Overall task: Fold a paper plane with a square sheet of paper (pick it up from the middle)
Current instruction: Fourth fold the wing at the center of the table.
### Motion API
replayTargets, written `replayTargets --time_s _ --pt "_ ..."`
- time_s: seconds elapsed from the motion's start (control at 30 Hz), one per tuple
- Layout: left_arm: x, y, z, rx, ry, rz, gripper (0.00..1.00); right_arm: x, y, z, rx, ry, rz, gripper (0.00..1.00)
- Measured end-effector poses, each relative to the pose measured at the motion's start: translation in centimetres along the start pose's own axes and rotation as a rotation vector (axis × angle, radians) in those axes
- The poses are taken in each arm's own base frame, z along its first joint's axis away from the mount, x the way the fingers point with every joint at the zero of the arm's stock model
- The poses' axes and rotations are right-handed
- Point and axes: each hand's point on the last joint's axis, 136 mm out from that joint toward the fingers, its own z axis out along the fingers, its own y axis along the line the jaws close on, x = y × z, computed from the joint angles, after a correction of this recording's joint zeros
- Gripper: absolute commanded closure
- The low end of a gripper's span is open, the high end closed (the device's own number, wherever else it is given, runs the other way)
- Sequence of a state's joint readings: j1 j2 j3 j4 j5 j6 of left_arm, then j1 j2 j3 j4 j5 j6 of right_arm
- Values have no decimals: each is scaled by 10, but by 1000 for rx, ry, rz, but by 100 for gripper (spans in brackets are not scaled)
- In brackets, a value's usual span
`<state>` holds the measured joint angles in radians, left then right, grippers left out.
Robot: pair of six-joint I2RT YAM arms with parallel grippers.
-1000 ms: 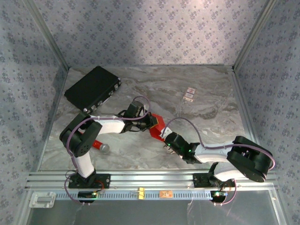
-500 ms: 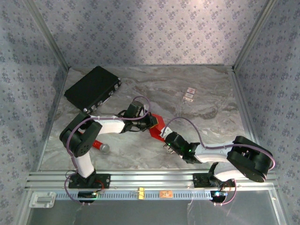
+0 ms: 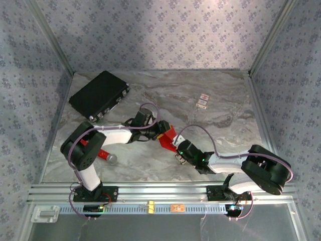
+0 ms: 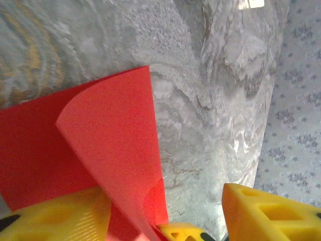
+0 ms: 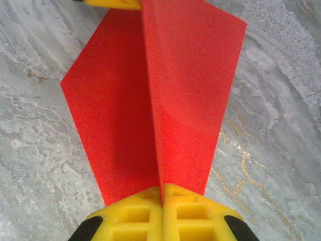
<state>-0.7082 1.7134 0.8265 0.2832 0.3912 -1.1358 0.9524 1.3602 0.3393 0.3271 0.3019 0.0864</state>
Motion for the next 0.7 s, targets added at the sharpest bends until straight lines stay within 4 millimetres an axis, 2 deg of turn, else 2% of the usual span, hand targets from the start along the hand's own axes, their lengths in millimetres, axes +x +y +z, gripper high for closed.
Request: replayTargets --time_s 0.27,0.5,0.7 --pt "-8 -5 -26 -19 -78 14 32 0 2 6 -67 7 87 96" --pt "-5 8 -27 -61 -78 0 33 -6 4 12 -135 9 179 93" --pt "-5 9 -27 -64 -76 -2 33 -8 9 13 -170 13 210 89"
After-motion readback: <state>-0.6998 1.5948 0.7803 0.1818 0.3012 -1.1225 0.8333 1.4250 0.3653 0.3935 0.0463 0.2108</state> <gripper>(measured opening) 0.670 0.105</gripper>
